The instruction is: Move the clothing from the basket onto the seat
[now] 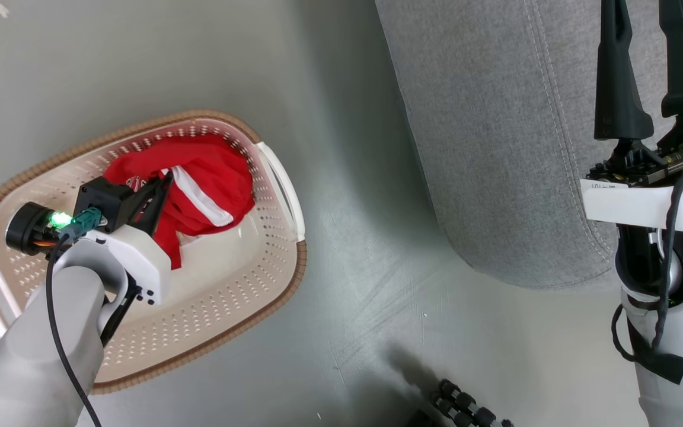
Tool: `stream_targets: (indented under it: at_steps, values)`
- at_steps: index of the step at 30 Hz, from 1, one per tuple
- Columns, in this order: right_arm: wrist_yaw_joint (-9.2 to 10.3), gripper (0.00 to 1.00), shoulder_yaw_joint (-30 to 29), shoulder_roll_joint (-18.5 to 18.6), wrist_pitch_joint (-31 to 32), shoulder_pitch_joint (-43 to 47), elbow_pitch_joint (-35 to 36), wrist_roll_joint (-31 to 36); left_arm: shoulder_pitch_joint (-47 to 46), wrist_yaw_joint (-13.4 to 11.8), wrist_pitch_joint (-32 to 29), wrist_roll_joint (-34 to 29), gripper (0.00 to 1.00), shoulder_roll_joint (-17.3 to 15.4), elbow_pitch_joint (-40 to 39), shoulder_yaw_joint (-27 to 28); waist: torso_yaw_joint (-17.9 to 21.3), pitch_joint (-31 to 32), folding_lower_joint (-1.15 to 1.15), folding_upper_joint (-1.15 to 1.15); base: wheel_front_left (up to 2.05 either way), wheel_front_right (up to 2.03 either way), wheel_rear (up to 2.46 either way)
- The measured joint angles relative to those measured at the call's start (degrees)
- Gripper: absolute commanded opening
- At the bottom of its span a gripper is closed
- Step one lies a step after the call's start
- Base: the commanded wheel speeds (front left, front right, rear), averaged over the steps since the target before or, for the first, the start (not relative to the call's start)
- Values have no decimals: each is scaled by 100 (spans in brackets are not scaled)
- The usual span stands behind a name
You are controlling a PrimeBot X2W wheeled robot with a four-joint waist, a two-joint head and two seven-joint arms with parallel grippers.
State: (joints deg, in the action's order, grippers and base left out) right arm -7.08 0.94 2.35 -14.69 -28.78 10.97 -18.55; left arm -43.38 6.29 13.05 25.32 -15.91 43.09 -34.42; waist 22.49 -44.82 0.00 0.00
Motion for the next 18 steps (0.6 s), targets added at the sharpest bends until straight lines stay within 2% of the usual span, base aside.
stream_targets:
  at_steps: [18]
  values:
    - [0,100,-75,4,-1,17,-237,212,350,51,118,349,0,175,-604,155,-363,833,0,0,0,0,0]
